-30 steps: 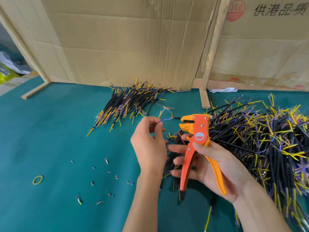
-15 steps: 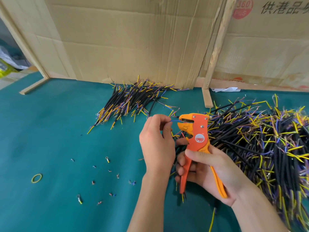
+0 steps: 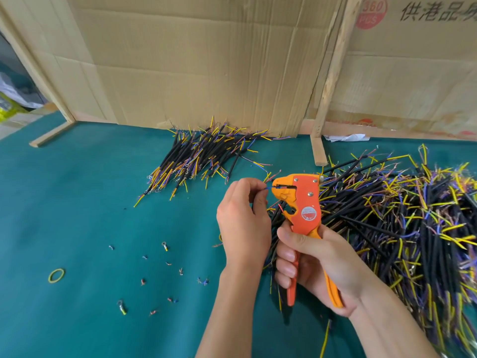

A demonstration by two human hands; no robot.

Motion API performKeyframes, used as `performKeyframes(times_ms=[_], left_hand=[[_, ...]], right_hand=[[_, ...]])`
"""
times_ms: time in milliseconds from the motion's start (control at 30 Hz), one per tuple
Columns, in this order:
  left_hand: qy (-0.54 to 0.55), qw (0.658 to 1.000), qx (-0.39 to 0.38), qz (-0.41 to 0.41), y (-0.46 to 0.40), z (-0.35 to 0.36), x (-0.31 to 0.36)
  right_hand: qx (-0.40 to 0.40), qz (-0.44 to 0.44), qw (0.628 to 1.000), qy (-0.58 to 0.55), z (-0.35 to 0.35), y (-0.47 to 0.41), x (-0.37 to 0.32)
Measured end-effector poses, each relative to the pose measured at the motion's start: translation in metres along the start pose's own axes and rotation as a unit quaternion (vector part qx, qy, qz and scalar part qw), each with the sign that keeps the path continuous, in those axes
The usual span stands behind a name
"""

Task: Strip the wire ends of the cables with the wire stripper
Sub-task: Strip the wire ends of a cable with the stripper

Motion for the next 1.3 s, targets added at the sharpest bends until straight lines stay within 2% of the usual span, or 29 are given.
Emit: performKeyframes(times_ms=[233, 467, 600, 900, 1167, 1300], left_hand=[[0.008, 1.000, -0.015, 0.001, 0.001, 0.003, 0.003], [0.036, 0.998, -0.034, -0.025, -0.001, 0.004, -0.003], [0.050, 0.997, -0.040, -0.035, -0.003, 0.003, -0.006], [0.100, 0.989, -0.075, -0.077, -0.003, 0.011, -0.014], [0.078, 0.992, -0.072, -0.074, -0.003, 0.011, -0.014], [0.078, 0.992, -0.069, -0.076, -0.004, 0.010, -0.015]], right_hand=[[0.091, -0.041, 0.995, 0.021, -0.007, -0.002, -0.004], [-0.024, -0.048, 0.997, -0.055, -0.003, 0.002, -0.013], [-0.002, -0.058, 0.997, -0.050, -0.017, 0.003, -0.018], [-0.012, -0.007, 1.000, 0.003, -0.013, 0.005, -0.010], [-0.027, 0.015, 0.999, 0.014, -0.007, 0.005, -0.005], [0.027, 0.006, 1.000, 0.006, -0.012, 0.004, -0.004]])
Point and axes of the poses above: each hand's wrist, its own y-axis away from the middle knuckle, its own z-axis out of the palm, x = y × z, the point moved 9 cm from there along -y, towards the middle knuckle
